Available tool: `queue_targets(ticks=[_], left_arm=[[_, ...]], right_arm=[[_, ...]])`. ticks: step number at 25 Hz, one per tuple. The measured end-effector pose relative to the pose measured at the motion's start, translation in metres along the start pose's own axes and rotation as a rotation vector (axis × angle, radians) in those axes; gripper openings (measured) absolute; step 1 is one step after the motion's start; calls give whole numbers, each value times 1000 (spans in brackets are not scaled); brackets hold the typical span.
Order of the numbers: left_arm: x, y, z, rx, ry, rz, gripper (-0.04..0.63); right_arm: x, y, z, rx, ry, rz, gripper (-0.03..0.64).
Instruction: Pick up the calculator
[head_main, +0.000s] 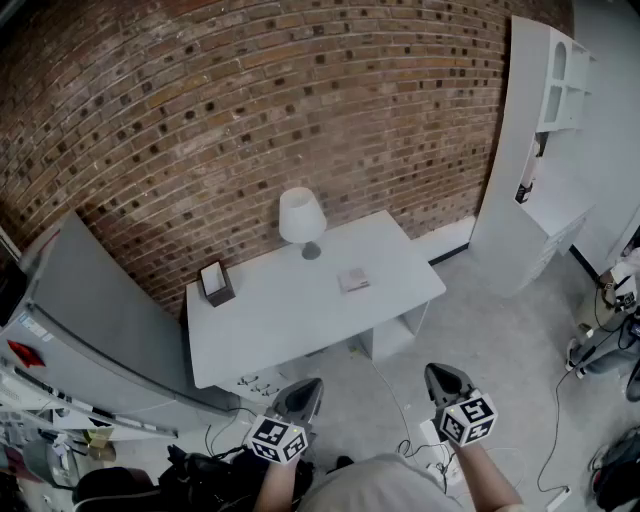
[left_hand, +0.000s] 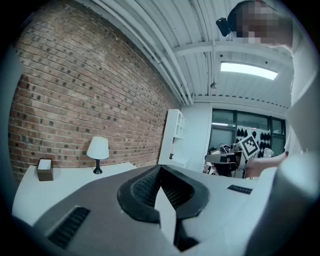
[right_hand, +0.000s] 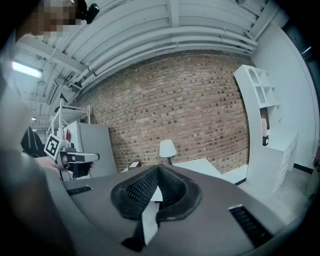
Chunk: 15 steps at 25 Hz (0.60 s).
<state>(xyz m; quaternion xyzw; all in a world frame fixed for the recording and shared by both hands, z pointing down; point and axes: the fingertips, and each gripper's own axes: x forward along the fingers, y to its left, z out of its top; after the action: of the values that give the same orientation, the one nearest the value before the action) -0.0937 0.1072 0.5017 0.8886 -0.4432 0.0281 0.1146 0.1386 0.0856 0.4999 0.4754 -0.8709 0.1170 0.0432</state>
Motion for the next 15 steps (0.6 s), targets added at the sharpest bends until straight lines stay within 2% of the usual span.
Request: queue_targets(ticks=[15], left_arm=[[4, -6, 3, -2, 2, 3, 12]], right_arm=[[-2, -2, 11, -16, -10, 16, 11]])
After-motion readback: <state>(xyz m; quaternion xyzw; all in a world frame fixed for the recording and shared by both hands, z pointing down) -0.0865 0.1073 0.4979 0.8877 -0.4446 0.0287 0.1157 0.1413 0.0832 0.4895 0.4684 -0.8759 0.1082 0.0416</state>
